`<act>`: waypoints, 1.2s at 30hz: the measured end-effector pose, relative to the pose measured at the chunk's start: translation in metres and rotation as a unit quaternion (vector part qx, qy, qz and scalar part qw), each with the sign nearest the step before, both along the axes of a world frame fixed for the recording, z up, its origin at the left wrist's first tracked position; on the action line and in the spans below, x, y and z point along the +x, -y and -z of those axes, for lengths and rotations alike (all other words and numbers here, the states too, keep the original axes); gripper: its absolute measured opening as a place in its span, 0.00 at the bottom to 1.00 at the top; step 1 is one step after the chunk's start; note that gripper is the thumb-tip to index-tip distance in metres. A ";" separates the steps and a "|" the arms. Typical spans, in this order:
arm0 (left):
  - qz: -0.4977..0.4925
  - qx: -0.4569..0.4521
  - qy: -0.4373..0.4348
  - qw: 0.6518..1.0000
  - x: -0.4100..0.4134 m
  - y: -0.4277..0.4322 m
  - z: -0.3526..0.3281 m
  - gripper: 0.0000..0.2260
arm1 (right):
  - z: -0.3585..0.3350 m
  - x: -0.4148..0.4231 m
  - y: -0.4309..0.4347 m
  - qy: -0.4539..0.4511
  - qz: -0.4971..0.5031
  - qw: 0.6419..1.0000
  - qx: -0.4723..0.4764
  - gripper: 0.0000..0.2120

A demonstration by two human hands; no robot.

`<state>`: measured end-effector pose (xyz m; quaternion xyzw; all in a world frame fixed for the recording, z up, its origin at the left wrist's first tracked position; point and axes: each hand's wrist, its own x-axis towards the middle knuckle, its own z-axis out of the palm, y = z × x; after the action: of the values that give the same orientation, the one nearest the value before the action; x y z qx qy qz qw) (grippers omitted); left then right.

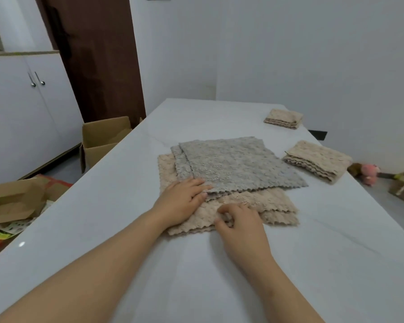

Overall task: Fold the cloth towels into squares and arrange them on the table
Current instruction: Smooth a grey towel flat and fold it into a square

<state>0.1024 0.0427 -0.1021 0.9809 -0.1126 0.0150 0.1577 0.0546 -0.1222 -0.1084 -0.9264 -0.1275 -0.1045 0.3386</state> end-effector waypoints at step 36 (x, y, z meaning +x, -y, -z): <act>-0.229 -0.334 0.173 0.898 -0.112 -0.026 0.007 0.08 | 0.003 -0.038 0.015 0.157 0.150 0.973 -0.080 0.05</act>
<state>-0.0098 0.0692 -0.1088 0.8513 0.1016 0.2572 0.4459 0.0168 -0.1376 -0.1117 -0.9311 -0.0461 -0.2878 0.2194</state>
